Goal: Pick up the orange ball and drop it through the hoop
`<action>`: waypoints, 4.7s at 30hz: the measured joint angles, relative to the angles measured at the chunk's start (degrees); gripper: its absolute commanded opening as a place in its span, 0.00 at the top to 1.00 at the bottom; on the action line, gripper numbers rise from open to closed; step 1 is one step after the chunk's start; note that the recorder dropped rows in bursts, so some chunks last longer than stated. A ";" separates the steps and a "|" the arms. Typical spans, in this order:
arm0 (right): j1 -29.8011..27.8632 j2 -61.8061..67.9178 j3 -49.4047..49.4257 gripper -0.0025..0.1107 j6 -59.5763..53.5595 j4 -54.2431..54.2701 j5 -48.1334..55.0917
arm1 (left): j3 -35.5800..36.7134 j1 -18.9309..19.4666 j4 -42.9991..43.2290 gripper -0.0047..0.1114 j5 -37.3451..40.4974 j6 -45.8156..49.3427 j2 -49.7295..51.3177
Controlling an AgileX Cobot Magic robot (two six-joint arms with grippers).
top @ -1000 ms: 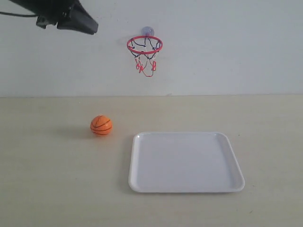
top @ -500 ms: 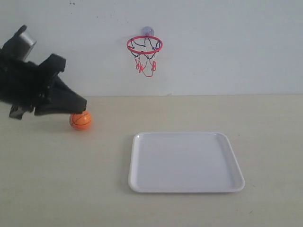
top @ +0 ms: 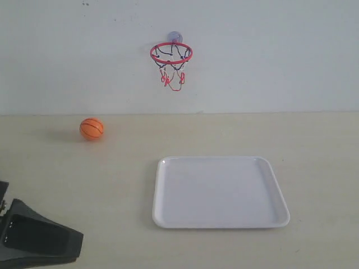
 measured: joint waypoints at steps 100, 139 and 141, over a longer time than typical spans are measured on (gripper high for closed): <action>0.00 -0.04 0.00 0.98 0.00 0.00 0.00 | 27.87 0.51 78.68 0.92 -45.69 -45.73 -60.66; 0.00 -0.04 0.00 0.98 0.19 0.00 0.00 | 27.87 0.51 78.68 0.92 -45.69 -45.63 -60.66; 0.00 -0.04 0.00 0.98 0.19 0.00 0.00 | 27.87 0.51 78.68 0.92 -45.69 -45.63 -60.66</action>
